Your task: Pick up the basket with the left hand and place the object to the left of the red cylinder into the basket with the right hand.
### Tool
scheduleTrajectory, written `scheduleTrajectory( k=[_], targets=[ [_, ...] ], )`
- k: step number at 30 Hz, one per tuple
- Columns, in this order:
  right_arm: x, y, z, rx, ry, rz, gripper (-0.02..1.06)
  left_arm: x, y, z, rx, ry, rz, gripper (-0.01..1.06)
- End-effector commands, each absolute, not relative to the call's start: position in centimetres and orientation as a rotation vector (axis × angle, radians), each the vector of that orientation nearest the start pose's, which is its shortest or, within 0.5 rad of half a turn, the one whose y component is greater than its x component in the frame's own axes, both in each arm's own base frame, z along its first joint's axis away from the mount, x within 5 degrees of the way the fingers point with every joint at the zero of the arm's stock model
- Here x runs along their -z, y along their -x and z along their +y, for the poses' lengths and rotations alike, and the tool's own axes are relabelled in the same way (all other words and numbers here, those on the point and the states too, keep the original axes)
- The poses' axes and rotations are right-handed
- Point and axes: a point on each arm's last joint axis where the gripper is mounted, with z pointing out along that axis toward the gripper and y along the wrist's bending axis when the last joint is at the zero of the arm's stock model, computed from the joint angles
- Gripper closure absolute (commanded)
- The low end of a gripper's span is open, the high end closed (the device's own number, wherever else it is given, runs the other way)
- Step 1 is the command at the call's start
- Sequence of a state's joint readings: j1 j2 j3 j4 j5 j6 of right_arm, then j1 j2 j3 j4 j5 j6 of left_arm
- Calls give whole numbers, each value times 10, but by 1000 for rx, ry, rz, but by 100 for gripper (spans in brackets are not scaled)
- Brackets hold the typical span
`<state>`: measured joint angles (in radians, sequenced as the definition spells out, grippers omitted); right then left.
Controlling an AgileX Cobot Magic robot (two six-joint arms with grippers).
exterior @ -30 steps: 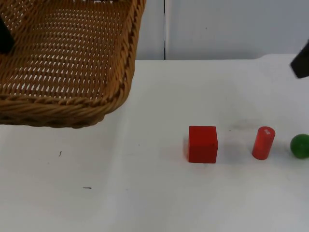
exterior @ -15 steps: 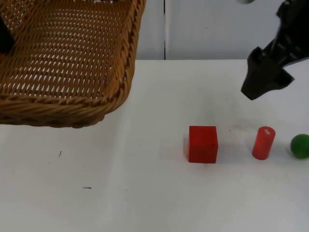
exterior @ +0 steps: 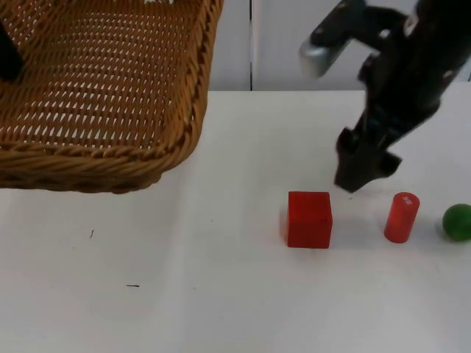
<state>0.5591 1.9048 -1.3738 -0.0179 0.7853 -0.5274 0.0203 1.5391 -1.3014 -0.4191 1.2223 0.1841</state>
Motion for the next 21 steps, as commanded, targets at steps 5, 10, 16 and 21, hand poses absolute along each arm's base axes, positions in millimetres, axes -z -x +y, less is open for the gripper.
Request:
scheduleTrajectory(
  k=[5,10,16,21],
  targets=[
    [-195,-340,245,5,1565,2310,-1,-314,-298,-33,614,-76,2826,105],
    [-189,-343,266,7,1639,2251,-1,-314,-298,-33,614,-76,2826,105],
    [-184,-349,275,11,1660,2225,-1,-314,-298,-33,613,-76,2826,105],
    [-172,-351,278,19,1714,2198,-1,-314,-298,-33,613,-76,2826,105]
  ],
)
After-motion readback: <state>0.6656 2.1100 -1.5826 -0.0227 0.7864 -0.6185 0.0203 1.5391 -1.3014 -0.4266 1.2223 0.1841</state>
